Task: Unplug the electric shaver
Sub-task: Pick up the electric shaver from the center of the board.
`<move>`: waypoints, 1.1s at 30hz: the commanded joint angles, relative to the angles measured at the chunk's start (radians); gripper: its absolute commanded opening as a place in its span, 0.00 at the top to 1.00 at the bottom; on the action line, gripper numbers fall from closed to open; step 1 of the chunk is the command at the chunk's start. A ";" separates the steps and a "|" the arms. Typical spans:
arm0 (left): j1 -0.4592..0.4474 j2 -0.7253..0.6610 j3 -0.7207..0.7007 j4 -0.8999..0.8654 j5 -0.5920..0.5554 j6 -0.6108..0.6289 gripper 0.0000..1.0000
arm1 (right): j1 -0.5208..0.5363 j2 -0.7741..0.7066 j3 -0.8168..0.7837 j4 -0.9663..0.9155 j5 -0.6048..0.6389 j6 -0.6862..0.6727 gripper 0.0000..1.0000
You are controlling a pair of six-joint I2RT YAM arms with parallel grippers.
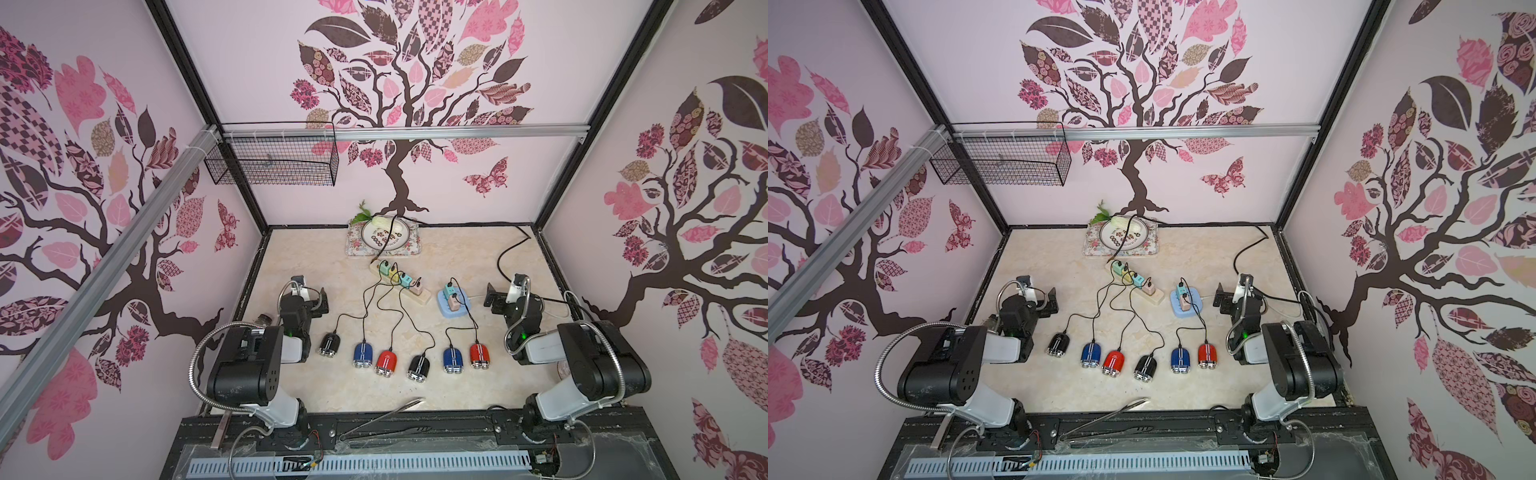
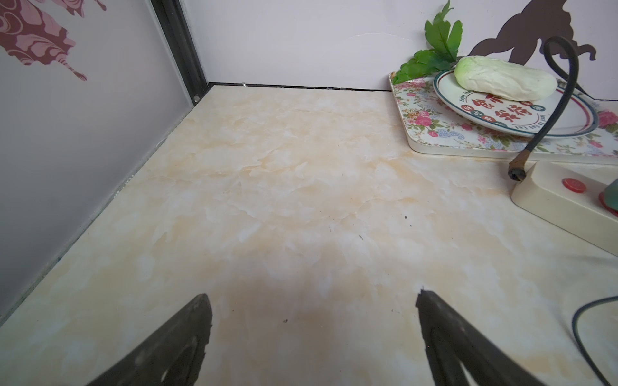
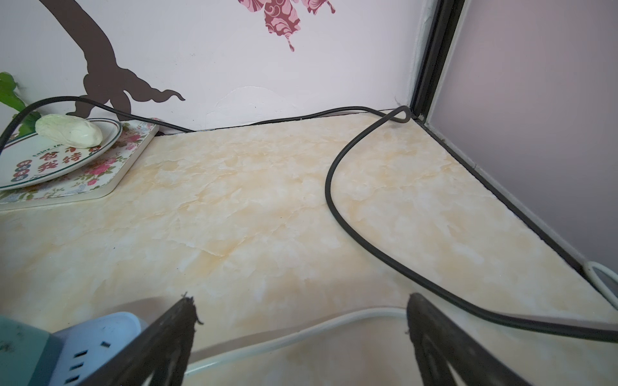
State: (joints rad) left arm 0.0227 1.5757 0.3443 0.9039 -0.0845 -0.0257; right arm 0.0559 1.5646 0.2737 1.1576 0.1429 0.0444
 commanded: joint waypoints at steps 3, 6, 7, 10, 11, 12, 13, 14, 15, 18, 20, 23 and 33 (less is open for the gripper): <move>0.007 0.006 0.032 0.035 0.009 -0.003 0.02 | 0.004 0.008 0.007 0.033 0.010 -0.008 0.00; 0.008 0.006 0.032 0.034 0.009 -0.004 0.02 | 0.005 0.008 0.007 0.033 0.009 -0.008 0.00; 0.009 0.006 0.031 0.034 0.009 -0.004 0.02 | 0.004 0.009 0.007 0.031 0.007 -0.006 0.00; 0.009 0.006 0.032 0.034 0.011 -0.004 0.02 | -0.003 0.011 0.012 0.025 -0.004 0.000 0.00; 0.009 0.006 0.032 0.033 0.012 -0.004 0.02 | -0.002 0.011 0.012 0.023 -0.004 -0.001 0.00; 0.009 0.006 0.033 0.033 0.012 -0.005 0.02 | -0.003 0.010 0.012 0.023 -0.003 -0.001 0.00; 0.009 0.007 0.032 0.033 0.012 -0.004 0.02 | -0.003 0.012 0.012 0.024 -0.003 -0.001 0.00; 0.009 0.006 0.032 0.033 0.011 -0.004 0.02 | -0.004 0.011 0.012 0.024 -0.004 0.000 0.00; 0.008 0.006 0.032 0.033 0.012 -0.004 0.02 | -0.003 0.009 0.012 0.025 -0.005 0.000 0.00; 0.009 0.003 0.029 0.037 0.010 -0.004 0.02 | -0.004 0.008 0.009 0.029 -0.005 -0.001 0.00; 0.009 -0.002 0.024 0.045 0.002 -0.004 0.02 | -0.003 0.006 0.004 0.036 -0.008 -0.006 0.00; 0.009 -0.050 -0.004 0.059 -0.039 -0.019 0.02 | -0.003 -0.007 -0.029 0.085 -0.032 -0.016 0.00; -0.011 -0.289 -0.087 0.016 -0.247 -0.065 0.02 | 0.017 -0.277 0.085 -0.304 0.107 0.063 0.00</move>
State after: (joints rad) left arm 0.0212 1.3346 0.3000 0.9028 -0.2382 -0.0654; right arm 0.0650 1.3415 0.2951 0.9852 0.1856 0.0624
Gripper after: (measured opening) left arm 0.977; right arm 0.997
